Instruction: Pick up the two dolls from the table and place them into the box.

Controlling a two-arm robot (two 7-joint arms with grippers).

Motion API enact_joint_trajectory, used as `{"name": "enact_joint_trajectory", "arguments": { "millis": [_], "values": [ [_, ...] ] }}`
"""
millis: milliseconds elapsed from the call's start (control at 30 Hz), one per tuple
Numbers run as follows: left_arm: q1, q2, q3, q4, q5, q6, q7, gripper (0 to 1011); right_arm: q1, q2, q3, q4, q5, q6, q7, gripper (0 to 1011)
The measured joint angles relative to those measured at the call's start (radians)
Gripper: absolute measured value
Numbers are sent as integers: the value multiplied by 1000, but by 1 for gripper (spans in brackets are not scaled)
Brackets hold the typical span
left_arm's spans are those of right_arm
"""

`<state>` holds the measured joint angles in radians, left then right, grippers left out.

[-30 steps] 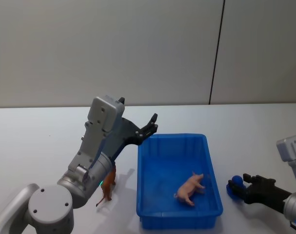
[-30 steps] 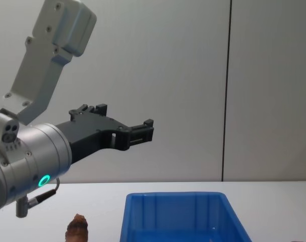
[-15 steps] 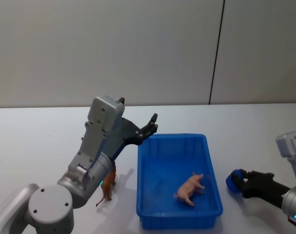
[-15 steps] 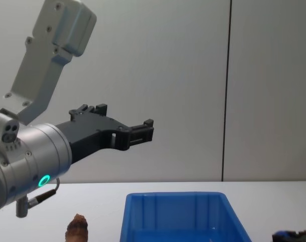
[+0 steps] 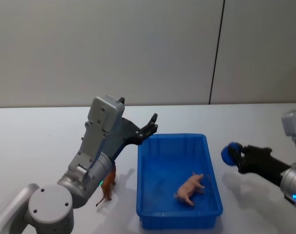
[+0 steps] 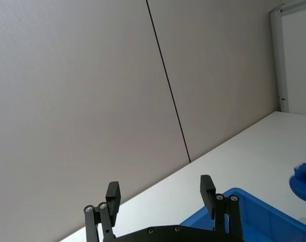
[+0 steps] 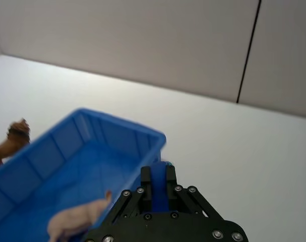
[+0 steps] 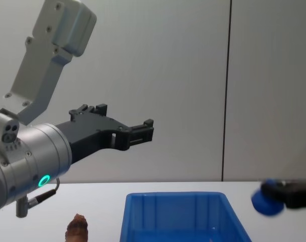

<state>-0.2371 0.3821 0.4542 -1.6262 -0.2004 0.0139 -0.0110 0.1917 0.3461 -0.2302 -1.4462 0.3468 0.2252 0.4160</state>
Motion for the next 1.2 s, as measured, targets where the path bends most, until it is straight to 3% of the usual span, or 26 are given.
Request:
{"name": "enact_joint_trajectory", "arguments": {
  "millis": [433, 1000, 1100, 1200],
  "values": [
    [0, 0, 0, 0, 0, 0, 0, 1001, 76, -36, -15, -31, 12, -25, 88, 90],
    [0, 0, 0, 0, 0, 0, 0, 1001, 141, -89, -64, 69, -20, 10, 155, 74],
    [0, 0, 0, 0, 0, 0, 0, 1001, 145, -93, -69, 82, -26, 13, 158, 114],
    [0, 0, 0, 0, 0, 0, 0, 1001, 151, -99, -77, 102, -33, 15, 161, 223]
  ]
}}
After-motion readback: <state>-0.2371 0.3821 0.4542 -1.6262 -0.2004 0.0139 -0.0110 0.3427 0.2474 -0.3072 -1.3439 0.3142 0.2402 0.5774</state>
